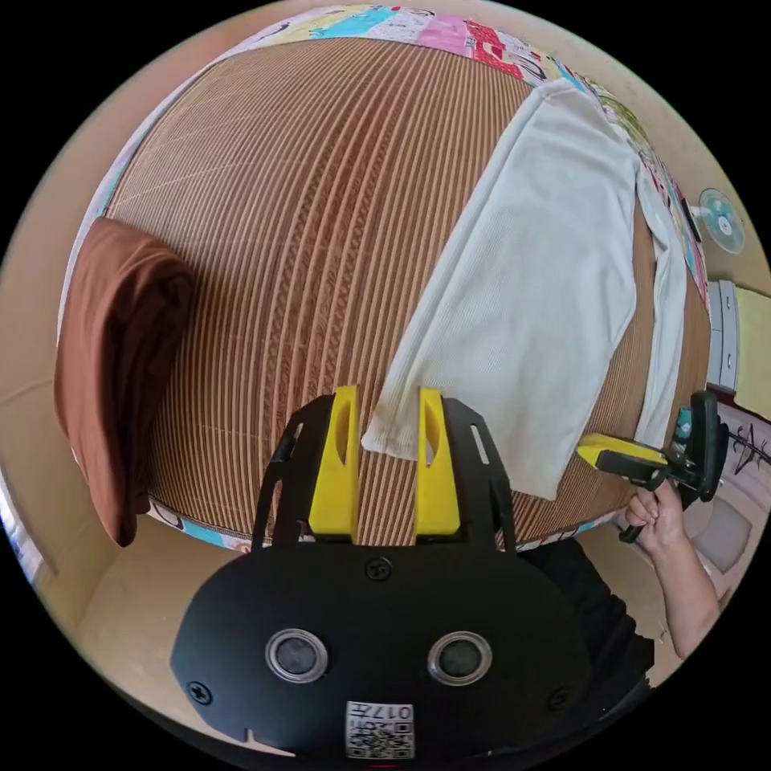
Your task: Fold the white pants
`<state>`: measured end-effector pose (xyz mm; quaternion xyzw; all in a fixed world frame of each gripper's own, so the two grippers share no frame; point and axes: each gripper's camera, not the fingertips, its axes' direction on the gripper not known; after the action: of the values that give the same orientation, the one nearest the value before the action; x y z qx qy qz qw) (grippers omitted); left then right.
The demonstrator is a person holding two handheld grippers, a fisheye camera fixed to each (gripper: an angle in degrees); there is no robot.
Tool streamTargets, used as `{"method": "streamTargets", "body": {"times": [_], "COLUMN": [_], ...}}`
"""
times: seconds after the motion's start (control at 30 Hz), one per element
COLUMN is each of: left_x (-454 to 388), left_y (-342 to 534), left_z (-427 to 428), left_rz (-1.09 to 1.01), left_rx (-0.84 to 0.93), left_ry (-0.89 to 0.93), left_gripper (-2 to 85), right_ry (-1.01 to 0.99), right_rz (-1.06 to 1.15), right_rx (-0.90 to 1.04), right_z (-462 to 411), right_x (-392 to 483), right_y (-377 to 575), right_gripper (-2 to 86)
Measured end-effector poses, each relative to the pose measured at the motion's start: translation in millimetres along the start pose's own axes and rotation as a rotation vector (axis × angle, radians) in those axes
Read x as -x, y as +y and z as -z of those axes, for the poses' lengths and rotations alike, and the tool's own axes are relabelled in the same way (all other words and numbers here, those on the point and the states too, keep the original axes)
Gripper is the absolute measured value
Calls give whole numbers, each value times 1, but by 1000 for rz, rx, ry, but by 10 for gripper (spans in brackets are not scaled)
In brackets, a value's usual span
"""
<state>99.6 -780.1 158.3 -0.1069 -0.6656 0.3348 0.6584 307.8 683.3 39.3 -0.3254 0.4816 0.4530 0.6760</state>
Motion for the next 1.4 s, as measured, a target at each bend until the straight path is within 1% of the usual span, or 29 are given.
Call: {"method": "streamTargets", "body": {"times": [0.03,0.07,0.13,0.2,0.27,0.3,0.37,0.4,0.43,0.47,0.5,0.53,0.6,0.63,0.7,0.73,0.77,0.8,0.83,0.87,0.93,1.03,1.07,1.1,1.17,1.2,1.27,1.33,1.4], "left_x": [-2,-5,-6,-4,1,3,14,18,24,27,27,21,-4,-30,-82,-120,-161,-181,-218,-249,-287,-330,-339,-342,-343,-340,-323,-307,-292], "left_y": [14,32,54,81,122,131,158,164,175,186,191,197,195,188,171,158,143,136,121,109,95,82,85,88,111,118,161,201,236], "left_z": [-10,-11,-13,-15,-19,-20,-23,-22,-14,0,7,22,38,45,47,43,31,23,6,-8,-26,-63,-78,-82,-91,-92,-90,-89,-96], "left_rz": [-60,-118,-164,-193,-206,-201,-97,-58,17,72,89,103,48,-21,-153,-256,-356,-400,-463,-487,-492,-460,-431,-429,-416,-407,-394,-379,-312], "left_rx": [21,2,33,79,101,109,174,178,157,102,68,1,-68,-94,-114,-104,-57,-23,45,76,102,247,307,321,345,353,379,382,418], "left_ry": [31,44,65,88,70,77,118,125,128,129,133,144,179,204,251,298,352,377,402,392,365,383,349,336,355,376,489,514,485], "left_gripper": [61,38,29,26,30,33,54,58,66,67,67,69,73,75,80,85,92,96,103,110,119,121,96,83,41,38,33,34,39], "right_ry": [3,6,26,144,206,183,120,105,119,185,248,268,279,273,272,274,271,265,265,282,317,287,288,294,249,242,239,217,100], "right_rz": [2,15,42,104,122,99,44,26,22,12,-14,-35,-179,-223,-384,-422,-487,-534,-547,-552,-536,-487,-471,-430,-390,-375,-316,-273,-266], "right_rx": [9,24,47,93,113,126,163,193,203,187,135,100,-84,-144,-380,-424,-476,-485,-485,-481,-455,-341,-311,-329,-298,-281,-256,-237,-189], "right_z": [-3,-7,-9,-14,-15,-12,-3,4,9,24,45,58,120,138,202,215,235,250,255,264,272,265,261,262,260,258,253,245,229], "right_x": [1,3,8,17,15,8,-5,-13,-17,-25,-37,-45,-87,-99,-146,-157,-179,-199,-208,-220,-231,-248,-252,-249,-249,-247,-243,-243,-252], "right_y": [0,4,17,47,72,86,100,109,113,123,132,137,158,165,193,199,208,211,212,211,208,200,202,210,224,239,268,302,338], "right_gripper": [57,46,37,32,30,29,28,28,28,30,34,37,47,49,59,62,71,80,84,90,94,94,89,81,65,56,48,44,44]}}
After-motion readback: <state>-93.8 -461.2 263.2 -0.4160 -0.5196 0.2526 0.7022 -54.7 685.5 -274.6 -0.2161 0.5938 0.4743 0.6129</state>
